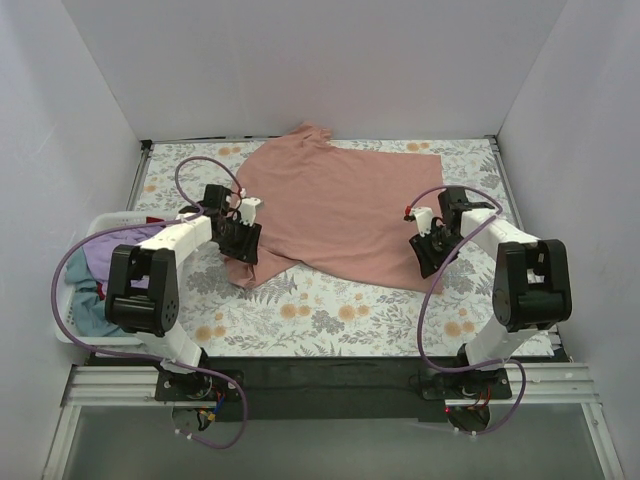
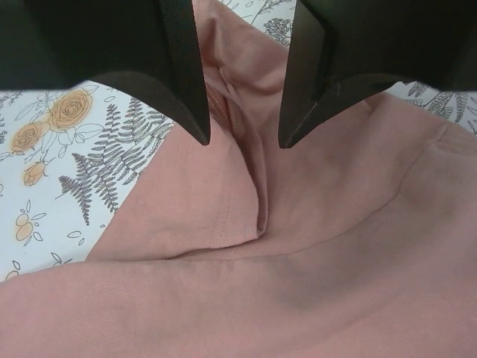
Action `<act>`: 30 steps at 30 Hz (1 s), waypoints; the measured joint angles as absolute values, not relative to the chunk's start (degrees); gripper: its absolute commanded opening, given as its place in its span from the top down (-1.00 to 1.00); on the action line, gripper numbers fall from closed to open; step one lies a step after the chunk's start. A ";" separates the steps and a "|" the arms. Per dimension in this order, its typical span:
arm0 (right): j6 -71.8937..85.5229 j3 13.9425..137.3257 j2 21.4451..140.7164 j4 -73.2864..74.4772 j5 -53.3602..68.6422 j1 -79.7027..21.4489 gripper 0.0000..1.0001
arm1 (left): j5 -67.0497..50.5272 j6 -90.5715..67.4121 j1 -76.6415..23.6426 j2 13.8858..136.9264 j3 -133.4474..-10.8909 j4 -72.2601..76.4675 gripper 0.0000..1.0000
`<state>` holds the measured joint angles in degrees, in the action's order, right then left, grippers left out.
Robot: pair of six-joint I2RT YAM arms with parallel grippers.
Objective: Fold and stack the t-shirts
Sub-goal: Flatten the tshirt out
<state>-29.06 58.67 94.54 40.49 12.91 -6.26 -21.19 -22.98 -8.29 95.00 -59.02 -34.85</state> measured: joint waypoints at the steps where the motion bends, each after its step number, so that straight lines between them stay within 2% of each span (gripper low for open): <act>1: -28.67 58.67 95.02 40.49 12.60 -6.26 0.04 | -20.75 -23.14 -8.67 95.20 -59.02 -34.79 0.22; 5: -28.56 58.70 96.03 40.49 11.73 -6.24 0.05 | -20.29 -23.66 -9.61 95.59 -59.02 -34.74 0.38; 9: -28.58 58.87 96.86 40.51 10.44 -6.28 0.06 | -20.49 -23.77 -10.00 95.59 -59.00 -34.89 0.97; 13: -28.73 59.16 97.08 40.56 8.95 -6.37 0.07 | -22.96 -21.02 -10.50 94.50 -58.94 -37.26 1.00; 18: -29.41 59.31 97.19 40.58 6.92 -6.02 0.08 | -25.82 -12.25 -16.12 85.06 -56.75 -43.29 1.00; 19: -29.82 59.40 97.23 40.58 6.28 -5.76 0.08 | -26.22 -9.65 -17.93 82.59 -55.66 -44.62 0.89; 20: -30.26 59.46 97.23 40.58 5.63 -5.39 0.08 | -26.26 -7.16 -19.40 80.44 -54.30 -45.71 0.48; 22: -30.87 59.48 97.23 40.56 4.36 -4.60 0.08 | -26.37 -2.48 -21.98 76.97 -51.05 -48.66 0.13; 23: -31.40 59.48 97.23 40.60 3.75 -4.25 0.08 | -26.26 -1.23 -22.33 76.12 -49.91 -49.91 0.04; 28: -33.69 60.05 96.29 42.04 1.96 -3.53 0.08 | -24.67 2.68 -21.78 74.63 -48.93 -54.00 0.03; 30: -34.30 61.06 95.35 42.94 1.93 -3.53 0.08 | -24.47 2.50 -20.71 74.56 -50.96 -53.82 0.09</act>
<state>-34.30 61.06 95.35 42.94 1.93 -3.53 -24.47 2.50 -20.71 74.56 -50.96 -53.82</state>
